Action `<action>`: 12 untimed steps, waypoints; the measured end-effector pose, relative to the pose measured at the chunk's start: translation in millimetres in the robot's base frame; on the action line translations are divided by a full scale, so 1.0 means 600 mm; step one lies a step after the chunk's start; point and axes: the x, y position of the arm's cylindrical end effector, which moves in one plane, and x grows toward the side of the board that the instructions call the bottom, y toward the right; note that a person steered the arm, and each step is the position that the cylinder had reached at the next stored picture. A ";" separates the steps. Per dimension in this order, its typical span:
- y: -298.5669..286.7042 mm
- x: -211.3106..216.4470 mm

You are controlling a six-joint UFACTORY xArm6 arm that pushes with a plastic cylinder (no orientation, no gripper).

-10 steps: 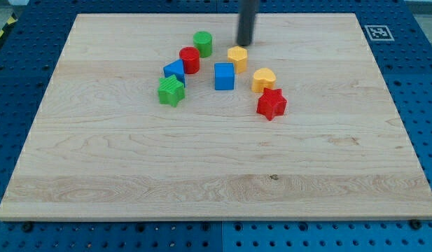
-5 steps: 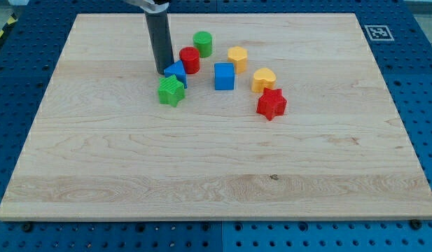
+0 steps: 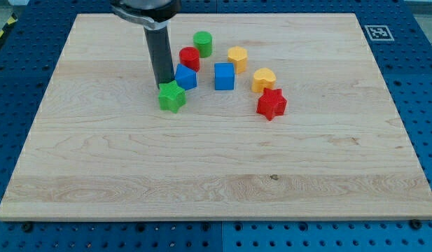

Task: Separate blue triangle and the green star

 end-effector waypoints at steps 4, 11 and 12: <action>-0.064 0.005; 0.018 -0.046; -0.010 -0.053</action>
